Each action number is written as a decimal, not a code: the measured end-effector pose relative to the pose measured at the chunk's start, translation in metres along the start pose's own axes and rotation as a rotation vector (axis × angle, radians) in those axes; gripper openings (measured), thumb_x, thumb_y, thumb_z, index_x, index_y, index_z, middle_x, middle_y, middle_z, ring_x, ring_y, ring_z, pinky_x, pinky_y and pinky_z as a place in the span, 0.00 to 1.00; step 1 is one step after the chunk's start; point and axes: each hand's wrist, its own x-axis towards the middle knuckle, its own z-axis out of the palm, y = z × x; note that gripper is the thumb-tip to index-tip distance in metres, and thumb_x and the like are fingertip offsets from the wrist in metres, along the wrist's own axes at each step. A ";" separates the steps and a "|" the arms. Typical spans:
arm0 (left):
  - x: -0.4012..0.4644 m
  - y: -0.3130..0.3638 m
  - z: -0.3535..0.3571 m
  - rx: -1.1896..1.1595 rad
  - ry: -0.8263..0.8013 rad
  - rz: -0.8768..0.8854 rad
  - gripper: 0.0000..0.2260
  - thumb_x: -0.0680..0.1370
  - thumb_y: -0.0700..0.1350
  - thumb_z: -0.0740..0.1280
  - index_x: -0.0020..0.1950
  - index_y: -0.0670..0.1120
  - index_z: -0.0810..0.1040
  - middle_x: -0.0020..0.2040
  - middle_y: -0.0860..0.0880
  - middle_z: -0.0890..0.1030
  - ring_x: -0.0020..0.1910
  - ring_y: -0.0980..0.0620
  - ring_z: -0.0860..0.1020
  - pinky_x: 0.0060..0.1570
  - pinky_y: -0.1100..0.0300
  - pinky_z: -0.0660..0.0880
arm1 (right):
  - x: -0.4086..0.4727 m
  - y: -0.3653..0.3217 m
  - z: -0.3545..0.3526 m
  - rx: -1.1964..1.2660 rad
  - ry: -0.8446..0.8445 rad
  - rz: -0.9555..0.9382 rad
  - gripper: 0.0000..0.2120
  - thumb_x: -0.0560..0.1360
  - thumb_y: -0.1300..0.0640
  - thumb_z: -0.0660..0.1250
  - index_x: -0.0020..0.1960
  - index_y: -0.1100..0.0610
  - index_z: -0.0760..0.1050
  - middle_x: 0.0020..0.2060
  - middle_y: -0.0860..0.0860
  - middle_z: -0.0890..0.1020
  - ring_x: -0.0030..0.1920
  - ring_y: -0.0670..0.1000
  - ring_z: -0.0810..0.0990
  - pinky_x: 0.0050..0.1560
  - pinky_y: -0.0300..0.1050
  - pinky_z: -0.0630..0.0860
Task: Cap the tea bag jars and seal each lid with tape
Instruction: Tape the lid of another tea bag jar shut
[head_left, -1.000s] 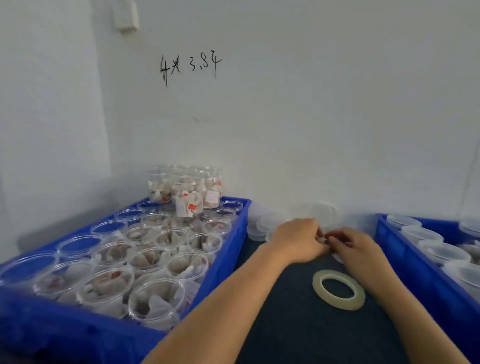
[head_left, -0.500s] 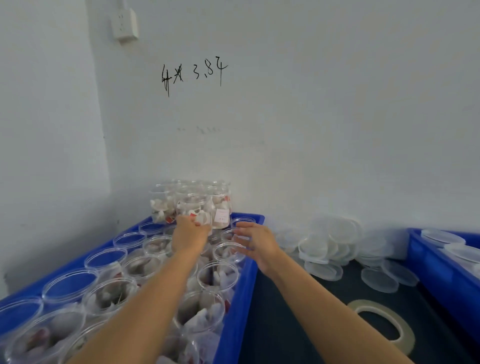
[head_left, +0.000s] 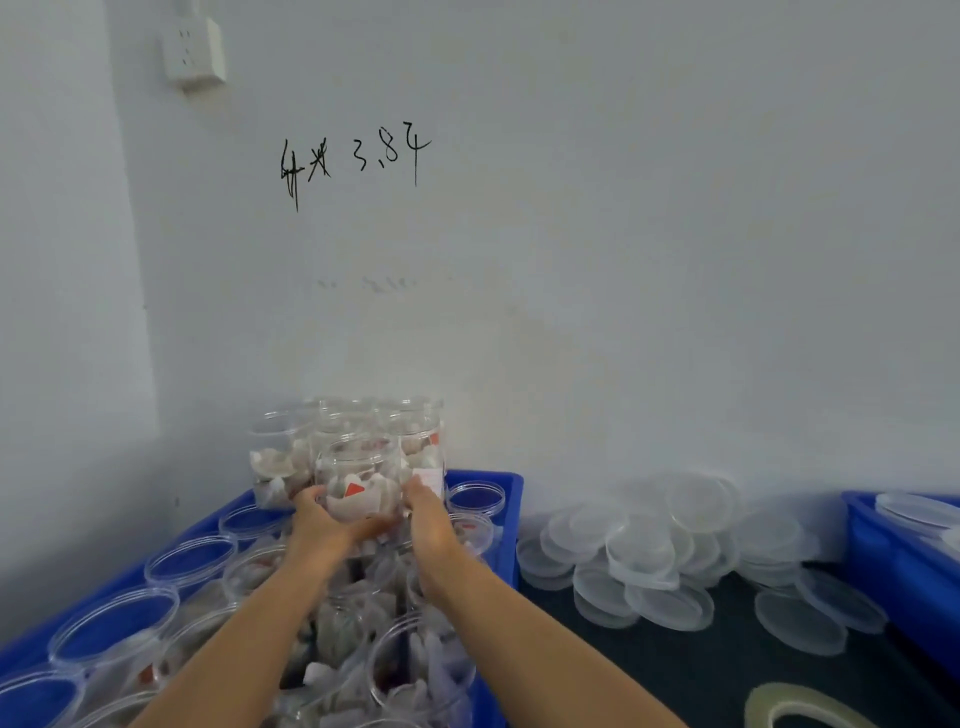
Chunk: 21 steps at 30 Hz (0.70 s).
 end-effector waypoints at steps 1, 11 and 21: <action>0.003 0.000 0.001 -0.020 -0.021 -0.005 0.46 0.63 0.45 0.82 0.74 0.43 0.60 0.65 0.39 0.72 0.62 0.38 0.74 0.63 0.41 0.72 | 0.003 0.001 0.003 -0.016 -0.004 -0.013 0.21 0.83 0.50 0.52 0.63 0.64 0.74 0.47 0.57 0.80 0.42 0.50 0.78 0.42 0.39 0.78; -0.019 0.021 0.022 -0.156 0.011 -0.033 0.26 0.71 0.38 0.75 0.65 0.37 0.69 0.52 0.36 0.78 0.49 0.37 0.80 0.50 0.41 0.79 | -0.015 0.002 0.000 -0.216 -0.017 -0.135 0.21 0.83 0.49 0.50 0.69 0.59 0.68 0.62 0.58 0.76 0.61 0.54 0.75 0.65 0.49 0.72; -0.139 0.087 0.094 -0.230 -0.067 0.235 0.26 0.72 0.49 0.74 0.65 0.48 0.66 0.53 0.46 0.76 0.48 0.49 0.79 0.40 0.55 0.80 | -0.111 -0.023 -0.111 -0.288 0.130 -0.565 0.20 0.83 0.50 0.53 0.75 0.49 0.59 0.65 0.49 0.66 0.64 0.47 0.70 0.69 0.47 0.68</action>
